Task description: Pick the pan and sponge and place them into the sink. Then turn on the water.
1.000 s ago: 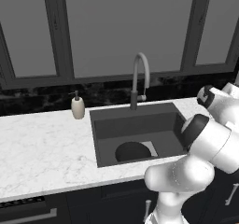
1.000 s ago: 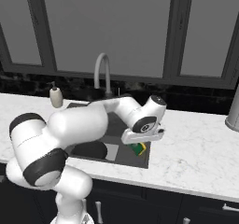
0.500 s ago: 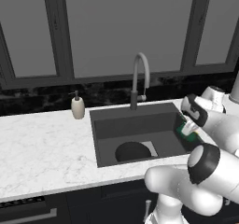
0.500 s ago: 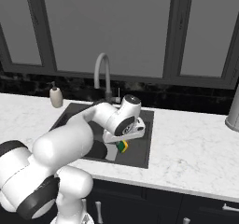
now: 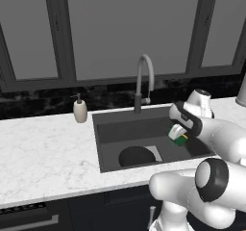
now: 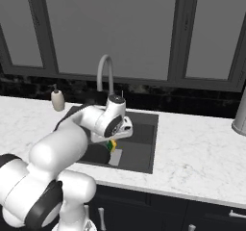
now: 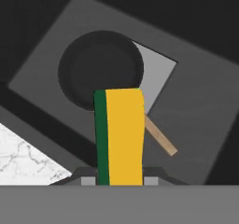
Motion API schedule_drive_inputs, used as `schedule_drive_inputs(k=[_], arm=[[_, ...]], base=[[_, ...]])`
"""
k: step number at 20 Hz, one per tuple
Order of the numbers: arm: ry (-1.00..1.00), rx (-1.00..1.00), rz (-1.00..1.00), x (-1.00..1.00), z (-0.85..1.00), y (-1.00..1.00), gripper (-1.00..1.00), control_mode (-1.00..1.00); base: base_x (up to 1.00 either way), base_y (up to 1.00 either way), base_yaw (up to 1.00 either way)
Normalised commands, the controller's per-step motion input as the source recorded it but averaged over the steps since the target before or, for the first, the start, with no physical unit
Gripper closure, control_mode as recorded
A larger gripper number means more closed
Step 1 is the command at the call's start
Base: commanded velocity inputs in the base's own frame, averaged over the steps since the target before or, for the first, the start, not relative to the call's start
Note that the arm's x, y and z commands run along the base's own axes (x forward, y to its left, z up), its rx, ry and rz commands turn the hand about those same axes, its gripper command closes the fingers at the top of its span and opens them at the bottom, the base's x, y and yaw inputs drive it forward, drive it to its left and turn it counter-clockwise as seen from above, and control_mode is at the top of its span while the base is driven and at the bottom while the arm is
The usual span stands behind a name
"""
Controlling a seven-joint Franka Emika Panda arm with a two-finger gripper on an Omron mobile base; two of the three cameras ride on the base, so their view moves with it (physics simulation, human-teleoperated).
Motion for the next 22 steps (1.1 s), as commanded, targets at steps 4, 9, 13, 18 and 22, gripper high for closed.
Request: schedule_drive_inputs(k=[4, 9, 13, 18, 22], arm=[[0.0, 0.0, -0.02, 0.04, 0.0, 0.45, 1.0, -1.0], [-0.01, 0.0, -0.09, 0.0, 0.0, 0.72, 1.0, -1.0], [0.0, 0.0, -0.09, 0.0, 0.0, 0.72, 1.0, -1.0], [0.0, -0.04, -0.09, 0.0, 0.0, 0.7, 1.0, -1.0], [0.01, -0.14, -0.08, 0.14, 0.0, 0.6, 1.0, -1.0]], base=[[0.0, 0.0, 0.0], [0.0, 0.0, 0.0], [0.0, 0.0, 0.0], [0.0, 0.0, 0.0], [0.0, 0.0, 0.0]])
